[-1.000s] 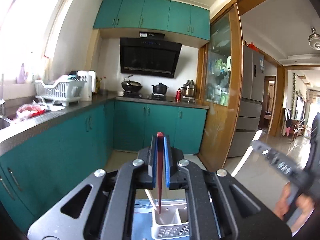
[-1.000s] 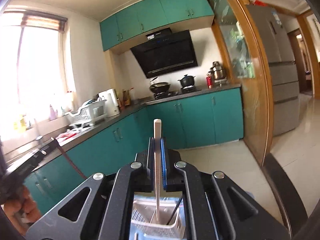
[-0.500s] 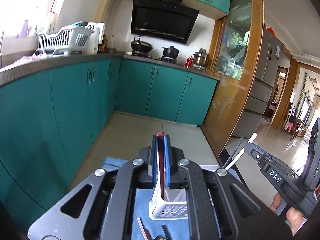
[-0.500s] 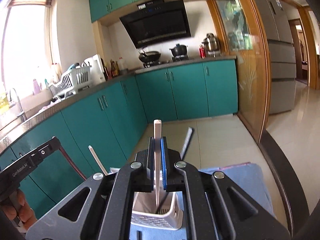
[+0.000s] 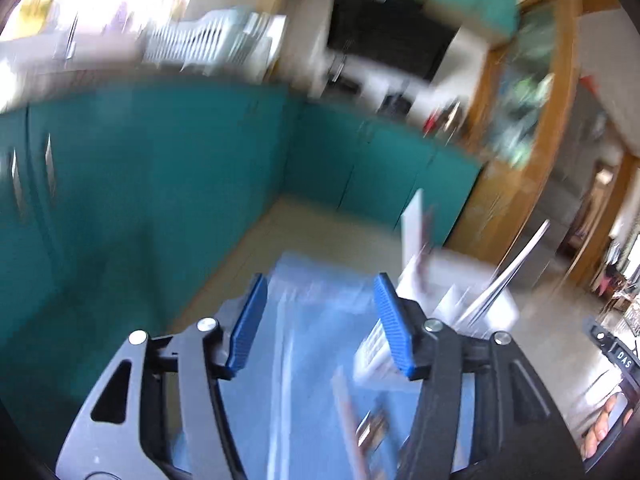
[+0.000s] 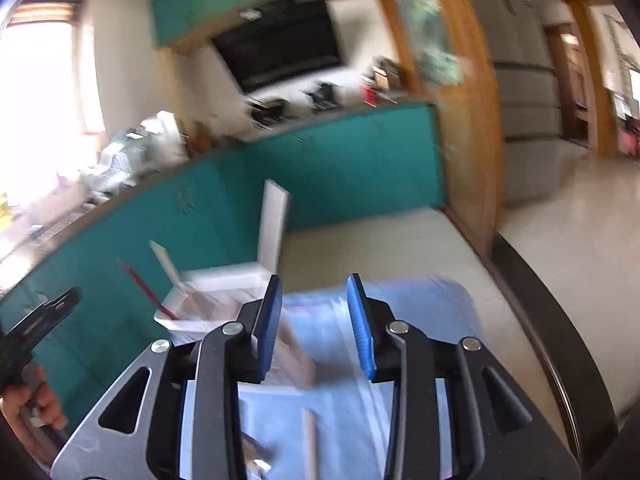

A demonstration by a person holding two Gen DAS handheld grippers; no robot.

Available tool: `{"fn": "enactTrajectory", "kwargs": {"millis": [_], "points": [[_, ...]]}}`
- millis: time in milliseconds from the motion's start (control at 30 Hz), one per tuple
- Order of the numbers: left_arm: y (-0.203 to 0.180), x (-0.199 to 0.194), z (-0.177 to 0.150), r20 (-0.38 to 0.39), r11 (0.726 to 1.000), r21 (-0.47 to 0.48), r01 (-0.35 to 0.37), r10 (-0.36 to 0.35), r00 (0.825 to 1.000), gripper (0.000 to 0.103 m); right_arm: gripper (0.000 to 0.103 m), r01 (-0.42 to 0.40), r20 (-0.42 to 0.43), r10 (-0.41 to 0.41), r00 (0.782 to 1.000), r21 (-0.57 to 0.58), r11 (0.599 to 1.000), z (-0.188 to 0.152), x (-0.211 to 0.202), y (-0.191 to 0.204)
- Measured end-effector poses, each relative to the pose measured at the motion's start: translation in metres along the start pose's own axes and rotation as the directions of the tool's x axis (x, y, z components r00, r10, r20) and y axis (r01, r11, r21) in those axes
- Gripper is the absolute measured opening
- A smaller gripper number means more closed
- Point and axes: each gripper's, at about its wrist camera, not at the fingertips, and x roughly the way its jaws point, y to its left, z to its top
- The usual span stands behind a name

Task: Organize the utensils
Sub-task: 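Carry both chopsticks over the white holder and open both tools to drop them in, then close the right tool on the other wooden chopstick while the left tool grasps a white chopstick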

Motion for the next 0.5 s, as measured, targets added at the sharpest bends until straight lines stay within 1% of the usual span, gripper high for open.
{"fn": "enactTrajectory", "kwargs": {"millis": [33, 67, 100, 133, 167, 200, 300, 400, 500], "points": [[0.004, 0.018, -0.016, -0.081, 1.0, 0.009, -0.026, 0.027, 0.996, 0.055, 0.034, 0.014, -0.092, -0.014, 0.996, -0.002, 1.0, -0.016, 0.019, -0.007], [0.004, 0.037, -0.03, -0.158, 0.999, 0.03, -0.044, 0.048, 0.986, 0.055, 0.034, 0.01, -0.186, -0.01, 0.982, 0.001, 1.0, -0.031, 0.038, -0.011], [0.002, 0.05, -0.04, -0.213, 0.998, 0.051, -0.049, 0.058, 0.975, 0.055, 0.034, 0.01, -0.275, -0.007, 0.962, 0.009, 1.0, -0.045, 0.054, -0.015], [-0.002, 0.065, -0.049, -0.267, 0.996, 0.077, -0.042, 0.061, 0.962, 0.055, 0.034, 0.006, -0.356, 0.001, 0.935, 0.018, 1.0, -0.061, 0.07, -0.015], [-0.008, 0.082, -0.058, -0.306, 0.995, 0.097, -0.021, 0.05, 0.951, 0.055, 0.034, -0.004, -0.39, 0.013, 0.921, 0.024, 1.0, -0.072, 0.079, -0.013], [-0.011, 0.091, -0.061, -0.32, 0.995, 0.1, -0.011, 0.043, 0.946, 0.055, 0.034, -0.009, -0.405, 0.017, 0.914, 0.021, 1.0, -0.08, 0.084, -0.009], [-0.023, 0.125, -0.065, -0.38, 0.993, 0.115, 0.0, 0.044, 0.924, 0.055, 0.034, -0.041, -0.42, 0.045, 0.906, 0.02, 0.999, -0.092, 0.087, 0.001], [-0.036, 0.149, -0.067, -0.404, 0.984, 0.176, -0.014, 0.085, 0.911, 0.054, 0.034, -0.048, -0.43, 0.041, 0.902, -0.004, 0.999, -0.1, 0.089, 0.009], [-0.042, 0.16, -0.074, -0.424, 0.978, 0.208, -0.025, 0.113, 0.898, 0.053, 0.034, -0.053, -0.444, 0.039, 0.895, -0.019, 0.998, -0.098, 0.095, 0.016]]}}
